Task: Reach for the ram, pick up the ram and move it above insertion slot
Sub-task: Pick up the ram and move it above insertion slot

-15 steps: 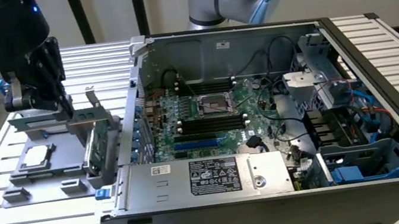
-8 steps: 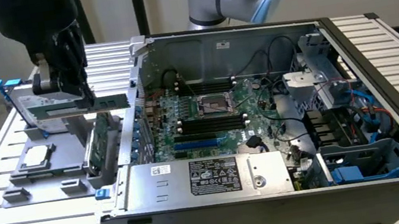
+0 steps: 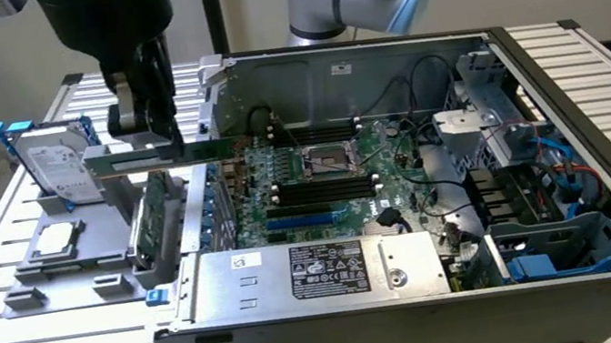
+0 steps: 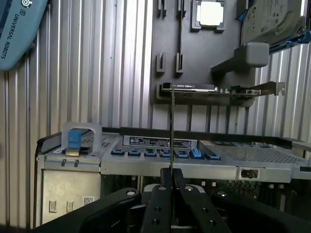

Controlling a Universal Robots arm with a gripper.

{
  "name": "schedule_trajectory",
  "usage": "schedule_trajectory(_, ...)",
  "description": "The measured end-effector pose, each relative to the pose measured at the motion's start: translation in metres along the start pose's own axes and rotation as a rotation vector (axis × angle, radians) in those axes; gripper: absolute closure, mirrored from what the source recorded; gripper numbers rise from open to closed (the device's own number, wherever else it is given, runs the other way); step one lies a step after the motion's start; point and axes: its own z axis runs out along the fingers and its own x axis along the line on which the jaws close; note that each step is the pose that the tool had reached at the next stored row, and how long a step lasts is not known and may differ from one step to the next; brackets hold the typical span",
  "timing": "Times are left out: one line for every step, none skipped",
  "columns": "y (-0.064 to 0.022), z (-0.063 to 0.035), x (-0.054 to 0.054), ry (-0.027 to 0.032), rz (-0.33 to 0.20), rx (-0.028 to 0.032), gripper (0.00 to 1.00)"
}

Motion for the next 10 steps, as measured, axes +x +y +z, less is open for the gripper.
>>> schedule_trajectory(-0.0045,0.0001,0.0,0.0,0.0,0.0,0.87)
schedule_trajectory(-0.0094,0.0005,0.0,-0.0001,0.0,0.0,0.87)
schedule_trajectory(-0.0139,0.0008,-0.001,0.0,0.0,0.0,0.87)
schedule_trajectory(-0.0185,0.0013,-0.001,0.0,0.0,-0.0001,0.87)
schedule_trajectory(-0.023,0.002,-0.001,0.0,0.0,-0.0002,0.87)
schedule_trajectory(-0.0275,0.0028,-0.002,0.0,0.0,-0.0002,0.87)
schedule_trajectory(-0.032,0.0036,-0.002,0.0,0.0,-0.0003,0.87)
schedule_trajectory(-0.037,0.0047,-0.003,0.0,0.0,-0.0003,0.87)
schedule_trajectory(-0.0414,0.0058,-0.004,0.0001,0.0,-0.0005,0.87)
schedule_trajectory(-0.046,0.0069,-0.006,0.0,0.0,-0.0004,0.87)
